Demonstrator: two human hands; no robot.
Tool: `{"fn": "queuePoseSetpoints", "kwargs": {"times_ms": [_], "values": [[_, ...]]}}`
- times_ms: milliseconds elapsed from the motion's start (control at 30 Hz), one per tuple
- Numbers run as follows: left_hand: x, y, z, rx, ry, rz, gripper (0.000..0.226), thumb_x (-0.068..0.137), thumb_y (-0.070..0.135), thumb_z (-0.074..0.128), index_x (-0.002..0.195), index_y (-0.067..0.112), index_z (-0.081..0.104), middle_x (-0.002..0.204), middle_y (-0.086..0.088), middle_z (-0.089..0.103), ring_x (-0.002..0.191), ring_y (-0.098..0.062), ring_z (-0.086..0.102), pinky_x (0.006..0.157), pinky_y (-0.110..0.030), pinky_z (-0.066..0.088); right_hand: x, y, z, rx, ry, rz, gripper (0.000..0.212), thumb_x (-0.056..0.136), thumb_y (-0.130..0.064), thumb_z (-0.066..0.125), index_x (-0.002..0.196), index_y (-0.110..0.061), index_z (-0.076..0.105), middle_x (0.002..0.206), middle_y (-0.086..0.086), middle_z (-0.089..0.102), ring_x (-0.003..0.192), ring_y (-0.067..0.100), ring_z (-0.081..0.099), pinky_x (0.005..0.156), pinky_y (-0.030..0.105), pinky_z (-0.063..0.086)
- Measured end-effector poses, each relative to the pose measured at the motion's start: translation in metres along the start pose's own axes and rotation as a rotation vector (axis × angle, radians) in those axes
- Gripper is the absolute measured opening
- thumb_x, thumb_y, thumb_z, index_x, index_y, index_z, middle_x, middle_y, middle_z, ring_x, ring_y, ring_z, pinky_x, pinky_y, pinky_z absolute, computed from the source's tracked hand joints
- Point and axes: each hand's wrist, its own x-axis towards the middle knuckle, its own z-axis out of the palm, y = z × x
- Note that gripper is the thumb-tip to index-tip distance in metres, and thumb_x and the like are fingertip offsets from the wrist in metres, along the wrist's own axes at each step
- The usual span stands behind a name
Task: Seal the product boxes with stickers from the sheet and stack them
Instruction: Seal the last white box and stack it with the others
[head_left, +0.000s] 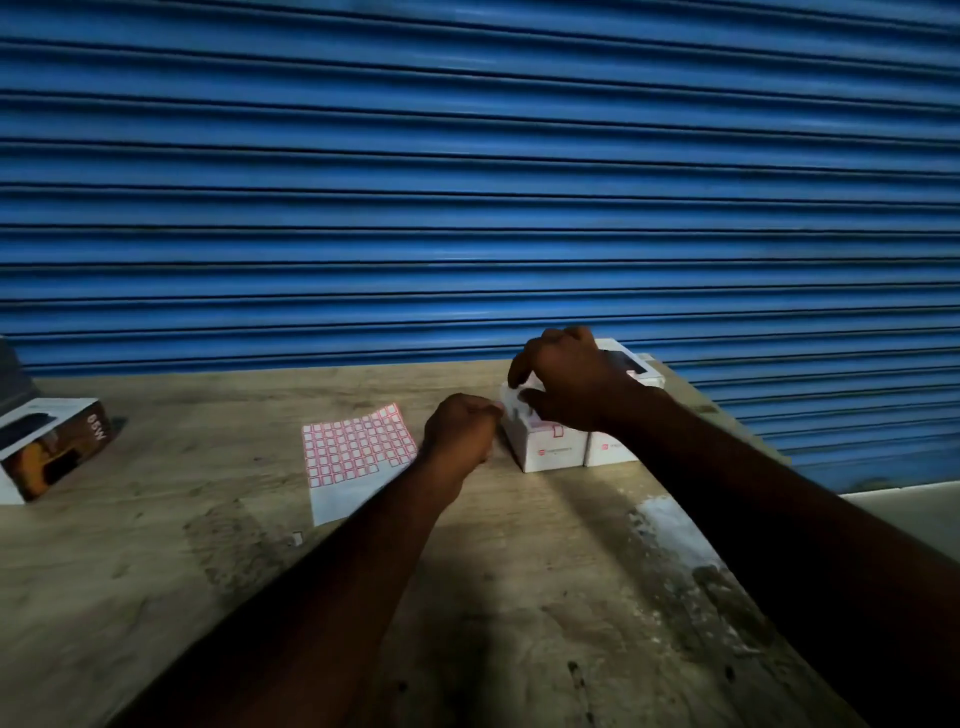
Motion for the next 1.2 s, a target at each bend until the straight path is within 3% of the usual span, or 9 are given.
{"fn": "queuePoseSetpoints", "kwargs": {"times_ms": [167, 233, 300, 400, 567, 733, 800, 967, 1200], "values": [[-0.021, 0.0, -0.078, 0.399, 0.223, 0.519, 0.017, 0.089, 0.003, 0.063, 0.099, 0.014, 0.072, 0.1, 0.001, 0.072, 0.091, -0.013, 0.065, 0.087, -0.023, 0.048, 0.022, -0.051, 0.023, 0.465, 0.169, 0.042, 0.02, 0.086, -0.015, 0.07, 0.106, -0.011, 0.071, 0.102, 0.004, 0.074, 0.082, 0.018, 0.068, 0.08, 0.022, 0.048], [-0.03, -0.006, -0.123, 0.477, 0.237, 0.536, 0.02, 0.089, 0.001, 0.061, 0.101, 0.015, 0.071, 0.101, 0.001, 0.073, 0.092, -0.013, 0.066, 0.089, -0.027, 0.051, 0.03, -0.084, 0.036, 0.638, 0.207, 0.137, 0.022, 0.086, -0.013, 0.071, 0.107, -0.012, 0.068, 0.092, 0.004, 0.075, 0.065, 0.01, 0.066, 0.067, 0.013, 0.046], [-0.039, -0.014, -0.168, 0.535, 0.283, 0.516, 0.021, 0.089, 0.003, 0.061, 0.099, 0.019, 0.071, 0.1, 0.004, 0.072, 0.092, -0.013, 0.066, 0.089, -0.03, 0.053, 0.04, -0.124, 0.05, 0.796, 0.157, 0.179, 0.02, 0.086, -0.01, 0.07, 0.106, -0.011, 0.065, 0.081, 0.005, 0.075, 0.051, 0.001, 0.061, 0.059, 0.016, 0.05], [-0.054, -0.03, -0.227, 0.697, 0.373, 0.468, 0.02, 0.089, 0.012, 0.063, 0.1, 0.027, 0.069, 0.109, 0.001, 0.065, 0.103, -0.018, 0.06, 0.094, -0.036, 0.05, 0.06, -0.186, 0.062, 0.815, 0.085, 0.094, 0.018, 0.083, -0.008, 0.068, 0.101, -0.012, 0.07, 0.079, 0.003, 0.075, 0.062, 0.003, 0.065, 0.072, 0.03, 0.055], [-0.071, -0.051, -0.332, 0.734, 0.596, 0.405, 0.024, 0.083, 0.017, 0.06, 0.104, 0.024, 0.068, 0.113, -0.008, 0.065, 0.113, -0.029, 0.058, 0.102, -0.043, 0.045, 0.107, -0.296, 0.066, 0.841, 0.062, -0.004, 0.022, 0.085, -0.018, 0.068, 0.108, -0.016, 0.07, 0.1, 0.0, 0.073, 0.089, 0.014, 0.068, 0.086, 0.026, 0.051], [-0.077, -0.073, -0.407, 0.781, 0.712, 0.291, 0.036, 0.083, 0.018, 0.057, 0.118, 0.016, 0.065, 0.122, -0.014, 0.061, 0.119, -0.036, 0.051, 0.102, -0.042, 0.04, 0.15, -0.378, 0.074, 0.838, -0.053, -0.103, 0.055, 0.083, -0.021, 0.072, 0.134, -0.019, 0.051, 0.12, 0.01, 0.064, 0.107, 0.025, 0.06, 0.088, 0.026, 0.043], [-0.075, -0.08, -0.424, 0.78, 0.712, 0.257, 0.04, 0.081, 0.015, 0.055, 0.12, 0.01, 0.063, 0.119, -0.02, 0.061, 0.115, -0.038, 0.053, 0.098, -0.04, 0.04, 0.163, -0.402, 0.082, 0.814, -0.083, -0.148, 0.065, 0.081, -0.027, 0.072, 0.139, -0.031, 0.042, 0.121, 0.015, 0.06, 0.113, 0.029, 0.053, 0.087, 0.028, 0.04], [-0.069, -0.09, -0.439, 0.726, 0.728, 0.287, 0.041, 0.08, -0.004, 0.057, 0.117, 0.009, 0.067, 0.112, -0.018, 0.068, 0.105, -0.034, 0.063, 0.088, -0.03, 0.041, 0.188, -0.43, 0.102, 0.744, -0.122, -0.144, 0.063, 0.07, -0.049, 0.061, 0.129, -0.048, 0.037, 0.105, 0.011, 0.064, 0.107, 0.032, 0.054, 0.089, 0.042, 0.05], [-0.065, -0.086, -0.431, 0.604, 0.777, 0.289, 0.038, 0.086, 0.004, 0.059, 0.121, 0.012, 0.067, 0.117, -0.009, 0.07, 0.109, -0.026, 0.063, 0.09, -0.024, 0.041, 0.194, -0.426, 0.122, 0.855, 0.018, -0.138, 0.05, 0.072, -0.037, 0.072, 0.115, -0.037, 0.048, 0.093, 0.004, 0.063, 0.084, 0.024, 0.06, 0.068, 0.027, 0.038]]}}
